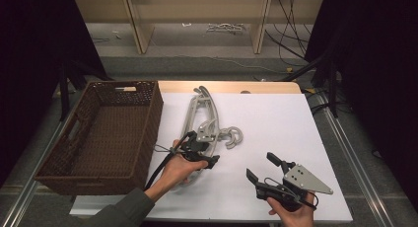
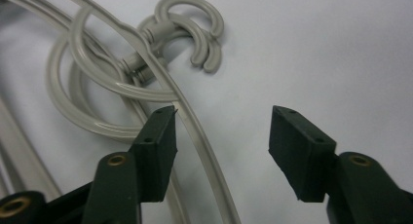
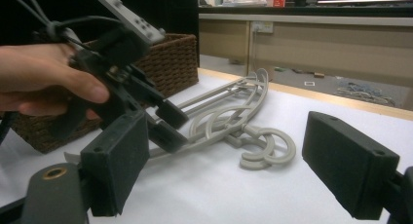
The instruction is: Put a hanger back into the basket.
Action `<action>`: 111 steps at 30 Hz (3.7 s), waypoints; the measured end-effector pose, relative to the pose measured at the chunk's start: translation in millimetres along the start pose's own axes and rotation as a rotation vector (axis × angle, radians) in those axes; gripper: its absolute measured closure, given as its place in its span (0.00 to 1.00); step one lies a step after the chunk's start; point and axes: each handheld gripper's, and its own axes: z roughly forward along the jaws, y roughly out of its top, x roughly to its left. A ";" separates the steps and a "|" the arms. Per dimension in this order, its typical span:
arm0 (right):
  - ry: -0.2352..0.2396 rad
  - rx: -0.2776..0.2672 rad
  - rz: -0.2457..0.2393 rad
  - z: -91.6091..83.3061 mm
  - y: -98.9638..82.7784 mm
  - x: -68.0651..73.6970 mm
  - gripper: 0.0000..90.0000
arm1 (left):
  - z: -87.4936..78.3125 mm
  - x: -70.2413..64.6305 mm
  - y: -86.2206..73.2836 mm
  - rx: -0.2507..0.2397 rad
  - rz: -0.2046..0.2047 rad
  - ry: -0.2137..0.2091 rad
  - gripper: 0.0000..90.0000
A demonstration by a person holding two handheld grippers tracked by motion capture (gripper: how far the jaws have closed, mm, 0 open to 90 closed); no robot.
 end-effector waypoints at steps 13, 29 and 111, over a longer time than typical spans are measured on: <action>0.008 0.003 -0.004 -0.7 0.7 0.0 0.21 | 11.0 9.4 8.1 0.002 -0.030 0.035 0.52; -0.001 -0.007 -0.009 -1.5 1.9 -1.2 0.21 | 34.5 18.2 43.3 0.033 -0.030 0.055 0.61; -0.005 0.016 -0.010 -4.4 1.8 -12.3 0.21 | -46.5 86.5 61.4 0.020 -0.435 -0.070 0.86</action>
